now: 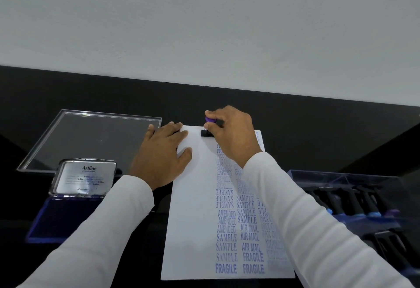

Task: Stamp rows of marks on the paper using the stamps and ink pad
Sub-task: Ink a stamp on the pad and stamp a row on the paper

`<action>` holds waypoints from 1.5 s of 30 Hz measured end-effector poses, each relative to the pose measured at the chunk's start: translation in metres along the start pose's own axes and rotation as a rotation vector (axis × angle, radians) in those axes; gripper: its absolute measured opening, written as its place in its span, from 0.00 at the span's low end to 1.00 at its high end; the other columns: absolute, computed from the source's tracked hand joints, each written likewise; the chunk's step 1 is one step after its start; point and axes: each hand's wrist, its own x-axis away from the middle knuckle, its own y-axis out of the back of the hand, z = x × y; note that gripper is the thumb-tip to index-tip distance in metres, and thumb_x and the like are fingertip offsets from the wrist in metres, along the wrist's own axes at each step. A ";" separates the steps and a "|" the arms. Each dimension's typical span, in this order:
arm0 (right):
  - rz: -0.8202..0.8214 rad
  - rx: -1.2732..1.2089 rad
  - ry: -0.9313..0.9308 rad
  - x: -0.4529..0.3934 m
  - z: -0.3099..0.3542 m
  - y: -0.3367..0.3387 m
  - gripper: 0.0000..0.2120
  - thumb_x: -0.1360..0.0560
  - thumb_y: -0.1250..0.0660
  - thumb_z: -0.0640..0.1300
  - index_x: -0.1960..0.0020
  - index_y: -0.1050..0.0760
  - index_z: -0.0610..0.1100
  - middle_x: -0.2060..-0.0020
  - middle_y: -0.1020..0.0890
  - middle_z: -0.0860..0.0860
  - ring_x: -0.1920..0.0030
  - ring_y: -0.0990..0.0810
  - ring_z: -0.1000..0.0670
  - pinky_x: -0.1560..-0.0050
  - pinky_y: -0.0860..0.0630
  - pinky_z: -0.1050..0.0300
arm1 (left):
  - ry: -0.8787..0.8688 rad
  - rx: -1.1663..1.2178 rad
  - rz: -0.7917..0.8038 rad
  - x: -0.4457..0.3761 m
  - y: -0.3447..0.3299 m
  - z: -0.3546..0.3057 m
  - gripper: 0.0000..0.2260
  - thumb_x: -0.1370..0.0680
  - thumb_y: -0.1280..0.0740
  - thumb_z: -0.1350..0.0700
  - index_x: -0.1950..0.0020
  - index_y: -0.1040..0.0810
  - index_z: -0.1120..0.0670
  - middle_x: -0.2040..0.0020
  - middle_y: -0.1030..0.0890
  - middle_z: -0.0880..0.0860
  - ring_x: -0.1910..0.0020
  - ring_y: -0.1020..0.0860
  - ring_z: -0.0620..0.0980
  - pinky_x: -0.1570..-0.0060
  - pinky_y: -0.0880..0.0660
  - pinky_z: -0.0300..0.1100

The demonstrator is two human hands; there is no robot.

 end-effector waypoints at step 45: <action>0.001 -0.027 0.023 0.000 -0.002 0.002 0.15 0.24 0.28 0.49 0.38 0.20 0.48 0.46 0.19 0.51 0.49 0.22 0.54 0.46 0.28 0.64 | -0.017 0.013 -0.026 0.002 0.002 0.000 0.25 0.19 0.38 0.42 0.24 0.30 0.51 0.22 0.33 0.50 0.22 0.39 0.52 0.21 0.55 0.57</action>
